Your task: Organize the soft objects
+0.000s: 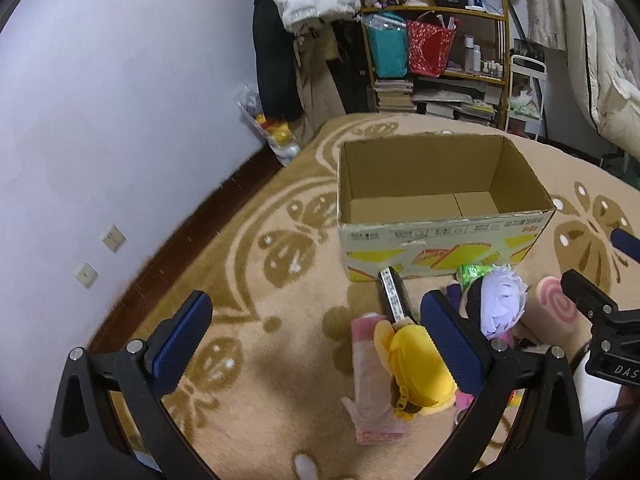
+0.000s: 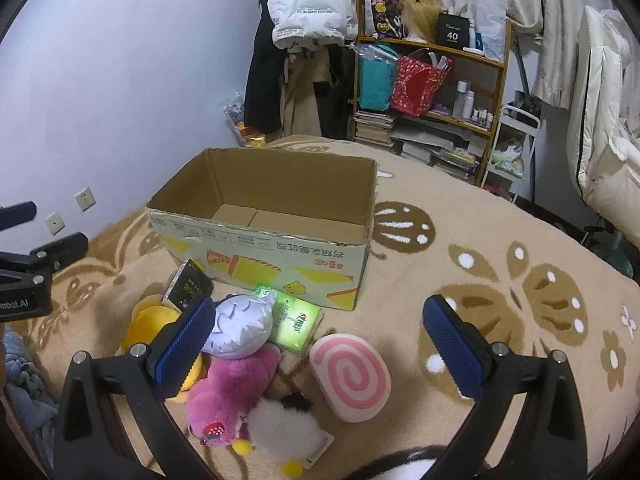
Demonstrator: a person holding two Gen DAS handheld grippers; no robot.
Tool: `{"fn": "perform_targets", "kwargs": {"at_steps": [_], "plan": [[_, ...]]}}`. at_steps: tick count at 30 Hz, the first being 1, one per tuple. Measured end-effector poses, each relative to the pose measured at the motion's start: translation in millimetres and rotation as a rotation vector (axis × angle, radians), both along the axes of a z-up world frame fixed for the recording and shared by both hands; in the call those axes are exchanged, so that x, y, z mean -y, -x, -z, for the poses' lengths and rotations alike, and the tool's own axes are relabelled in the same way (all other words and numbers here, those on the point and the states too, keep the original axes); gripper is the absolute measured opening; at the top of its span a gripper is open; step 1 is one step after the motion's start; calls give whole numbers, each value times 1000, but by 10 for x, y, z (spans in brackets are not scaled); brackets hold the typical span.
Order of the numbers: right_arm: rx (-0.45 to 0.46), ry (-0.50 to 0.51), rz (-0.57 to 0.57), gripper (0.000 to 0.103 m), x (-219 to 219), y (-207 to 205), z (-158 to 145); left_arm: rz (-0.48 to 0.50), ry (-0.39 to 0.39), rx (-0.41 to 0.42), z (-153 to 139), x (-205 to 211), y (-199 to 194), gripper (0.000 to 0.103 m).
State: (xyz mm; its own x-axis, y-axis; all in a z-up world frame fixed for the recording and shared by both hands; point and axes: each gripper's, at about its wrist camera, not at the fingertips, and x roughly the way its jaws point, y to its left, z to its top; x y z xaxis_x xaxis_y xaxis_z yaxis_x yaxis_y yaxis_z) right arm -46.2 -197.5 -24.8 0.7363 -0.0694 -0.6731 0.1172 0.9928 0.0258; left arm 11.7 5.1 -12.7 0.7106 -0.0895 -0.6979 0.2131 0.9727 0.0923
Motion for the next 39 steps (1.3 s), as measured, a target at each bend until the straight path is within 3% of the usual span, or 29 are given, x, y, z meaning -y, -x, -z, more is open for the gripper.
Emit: {"fn": "perform_targets", "kwargs": {"at_steps": [11,25,36,39], "plan": [[-29,-2,-40,103,-97,-173,121,-2,-38,-16,251,63,-258,103],[-93,-97,-72,103,-112,-537,443,24,-32,-169,586,124,-444,103],[-166,-223,-137,75,-171,-672,647,73,-70,-252,783,236,-448,103],[-179,-224,-156,75,-233,-682,673,76,-84,-273,846,258,-440,102]]}}
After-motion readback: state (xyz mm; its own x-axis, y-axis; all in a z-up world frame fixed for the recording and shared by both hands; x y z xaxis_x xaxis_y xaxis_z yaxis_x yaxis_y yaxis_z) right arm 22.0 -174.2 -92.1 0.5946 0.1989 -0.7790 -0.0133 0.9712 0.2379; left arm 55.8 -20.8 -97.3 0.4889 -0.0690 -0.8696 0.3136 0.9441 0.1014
